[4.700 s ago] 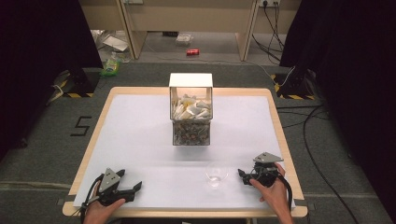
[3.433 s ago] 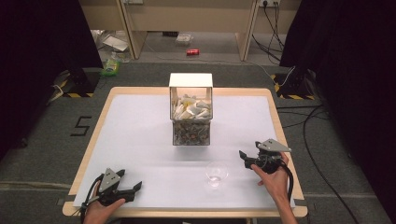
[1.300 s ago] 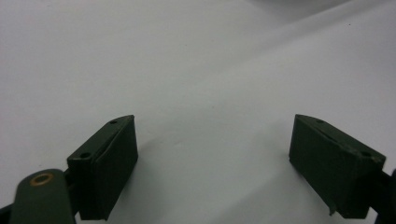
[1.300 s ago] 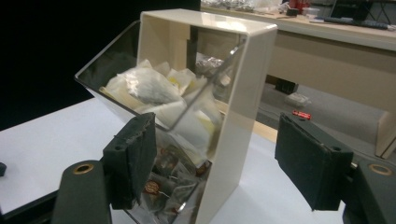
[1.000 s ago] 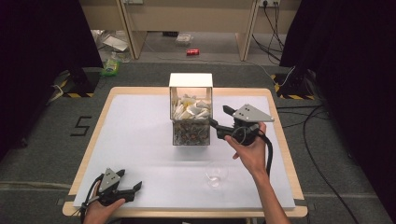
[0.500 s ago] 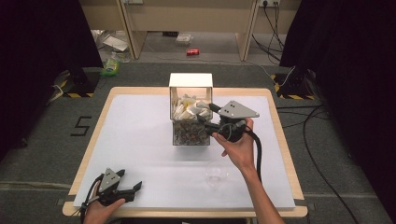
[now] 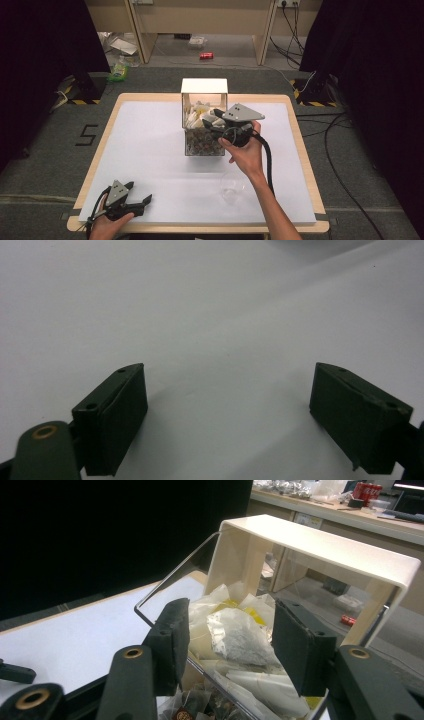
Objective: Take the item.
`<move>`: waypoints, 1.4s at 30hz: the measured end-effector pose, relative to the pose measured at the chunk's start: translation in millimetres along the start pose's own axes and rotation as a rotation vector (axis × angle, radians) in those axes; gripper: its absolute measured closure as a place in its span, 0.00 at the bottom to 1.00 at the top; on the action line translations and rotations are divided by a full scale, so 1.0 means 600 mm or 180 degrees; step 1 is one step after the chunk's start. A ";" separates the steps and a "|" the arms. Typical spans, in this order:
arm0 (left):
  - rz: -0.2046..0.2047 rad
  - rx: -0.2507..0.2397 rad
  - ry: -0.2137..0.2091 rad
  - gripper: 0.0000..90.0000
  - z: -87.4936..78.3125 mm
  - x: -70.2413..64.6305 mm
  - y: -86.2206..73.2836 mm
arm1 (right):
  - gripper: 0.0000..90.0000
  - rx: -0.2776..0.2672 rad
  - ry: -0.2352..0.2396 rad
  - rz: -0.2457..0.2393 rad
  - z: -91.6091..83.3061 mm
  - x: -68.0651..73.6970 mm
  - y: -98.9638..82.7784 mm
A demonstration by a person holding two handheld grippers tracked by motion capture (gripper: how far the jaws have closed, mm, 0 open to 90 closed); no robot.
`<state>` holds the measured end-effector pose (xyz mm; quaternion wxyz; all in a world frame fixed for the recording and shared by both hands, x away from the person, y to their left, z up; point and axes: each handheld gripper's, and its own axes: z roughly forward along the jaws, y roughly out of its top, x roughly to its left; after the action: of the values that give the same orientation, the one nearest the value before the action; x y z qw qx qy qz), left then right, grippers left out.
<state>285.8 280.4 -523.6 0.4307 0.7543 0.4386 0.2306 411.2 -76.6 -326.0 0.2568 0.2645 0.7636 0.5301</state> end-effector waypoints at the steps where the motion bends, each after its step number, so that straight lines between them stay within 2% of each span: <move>1: 0.0001 0.0000 0.0000 0.16 0.000 0.000 0.000 | 0.56 0.0000 0.0000 0.0000 0.000 0.000 0.000; 6: -0.0003 0.0003 -0.0003 0.16 0.000 0.000 0.000 | 0.60 0.0095 0.0027 -0.0038 0.022 0.004 0.003; 11: -0.0004 0.0001 -0.0003 0.16 0.000 0.000 0.000 | 0.61 0.0131 -0.0001 -0.0018 0.031 0.002 0.006; 15: -0.0006 0.0001 -0.0005 0.16 0.000 0.000 0.000 | 0.62 0.0302 -0.0067 -0.0030 0.040 -0.002 0.006; 19: 0.0001 0.0004 -0.0001 0.16 0.000 0.000 0.000 | 0.63 0.0392 -0.0078 -0.0026 0.044 -0.003 0.004; 20: -0.0005 0.0001 -0.0004 0.16 0.000 0.000 0.000 | 0.69 0.0426 -0.0051 -0.0032 0.047 -0.004 0.001; 21: -0.0005 0.0001 -0.0004 0.16 0.000 0.000 0.000 | 0.69 0.0437 -0.0054 -0.0033 0.047 -0.004 0.001; 23: -0.0004 0.0001 -0.0003 0.16 0.000 0.000 0.000 | 0.78 0.0416 -0.0063 -0.0022 0.047 -0.004 0.001; 24: 0.0000 0.0004 -0.0001 0.16 0.000 0.000 0.000 | 0.78 0.0416 -0.0063 -0.0022 0.047 -0.004 0.001; 29: -0.0004 0.0001 -0.0003 0.16 0.000 0.000 0.000 | 0.94 0.0369 -0.0065 -0.0108 0.038 -0.005 0.007; 32: -0.0005 0.0001 -0.0004 0.16 0.000 0.000 0.000 | 0.98 0.0340 -0.0078 -0.0152 0.029 -0.006 0.012; 37: -0.0003 0.0001 -0.0004 0.16 0.000 0.000 0.000 | 0.99 0.0284 -0.0071 -0.0183 0.022 -0.009 0.019; 42: -0.0001 0.0002 -0.0002 0.16 0.000 0.000 0.000 | 0.99 0.0134 -0.0095 -0.0173 0.012 -0.011 0.035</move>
<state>285.8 280.4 -523.6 0.4307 0.7544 0.4386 0.2301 423.5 -70.0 -307.4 0.2768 0.2569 0.7775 0.5028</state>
